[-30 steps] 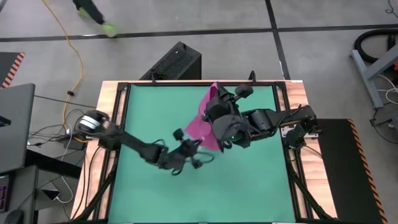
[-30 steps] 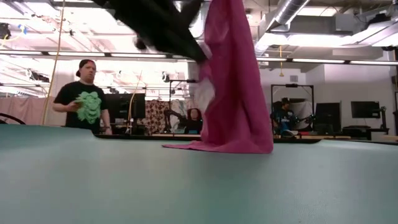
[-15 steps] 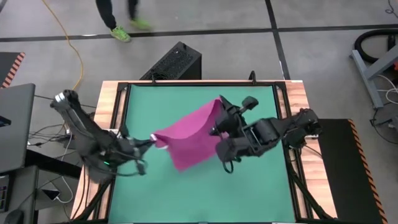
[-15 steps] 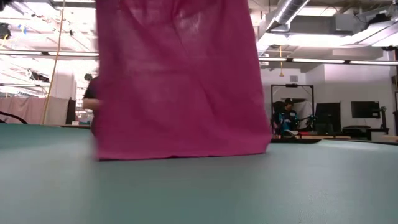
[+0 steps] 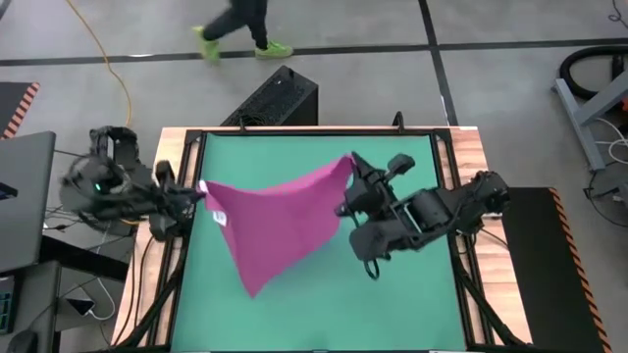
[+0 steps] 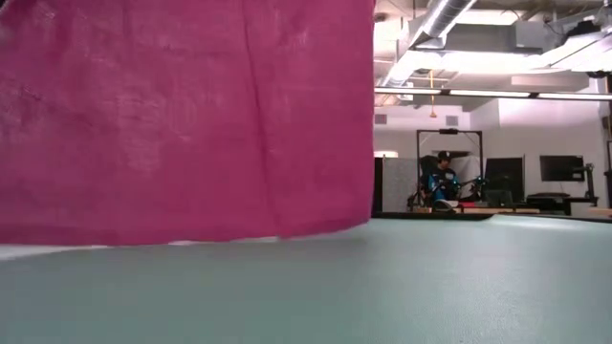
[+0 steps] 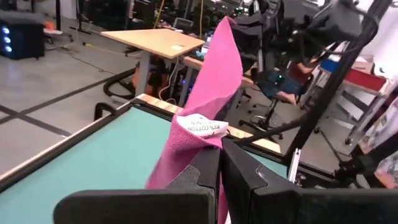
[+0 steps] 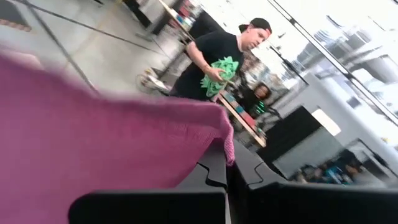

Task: Roll towel
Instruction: Roll the pink towel

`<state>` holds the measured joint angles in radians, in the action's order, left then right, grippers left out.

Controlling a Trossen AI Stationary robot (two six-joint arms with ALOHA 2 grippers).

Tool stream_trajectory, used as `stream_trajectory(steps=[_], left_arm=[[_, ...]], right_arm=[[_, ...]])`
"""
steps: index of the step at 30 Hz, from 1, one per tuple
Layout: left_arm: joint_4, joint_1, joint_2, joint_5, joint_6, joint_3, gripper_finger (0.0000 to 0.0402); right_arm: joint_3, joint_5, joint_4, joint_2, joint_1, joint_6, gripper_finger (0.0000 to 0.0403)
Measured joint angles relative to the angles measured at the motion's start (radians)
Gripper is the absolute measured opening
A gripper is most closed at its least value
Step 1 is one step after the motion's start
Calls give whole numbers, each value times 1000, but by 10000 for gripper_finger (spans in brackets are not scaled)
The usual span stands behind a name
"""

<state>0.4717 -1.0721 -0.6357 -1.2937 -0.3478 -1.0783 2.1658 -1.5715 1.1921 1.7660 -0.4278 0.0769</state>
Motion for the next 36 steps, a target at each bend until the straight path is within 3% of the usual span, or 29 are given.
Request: stream_trajectory(steps=[2, 4, 10, 14, 19, 23, 26, 30, 36], left_arm=[[62, -5, 18, -27, -12, -43, 0], [100, -6, 30, -65, 4, -93, 0], [143, -5, 45, -179, 124, -225, 0], [156, -5, 51, -146, 111, -259, 0], [265, -6, 45, -74, -21, -260, 0], [546, -4, 14, -1, -176, -255, 0], [658, 7, -20, -38, -299, -177, 0], [582, 68, -73, -120, -188, 3, 5], [266, 239, -172, 126, -30, 211, 51]], right_arm=[[0, 17, 37, -8, 24, 5, 9], [-1, 118, 81, -29, 54, 25, 9], [-5, 728, 370, -122, 207, 229, 8], [-74, 948, 362, -183, 210, 278, 8], [-114, 940, 373, -210, 126, 338, 8], [-140, 918, 375, -208, 75, 362, 8], [-168, 919, 365, -205, 50, 380, 8], [-218, 925, 352, -192, 28, 405, 8], [-290, 977, 190, -124, -14, 378, 8]])
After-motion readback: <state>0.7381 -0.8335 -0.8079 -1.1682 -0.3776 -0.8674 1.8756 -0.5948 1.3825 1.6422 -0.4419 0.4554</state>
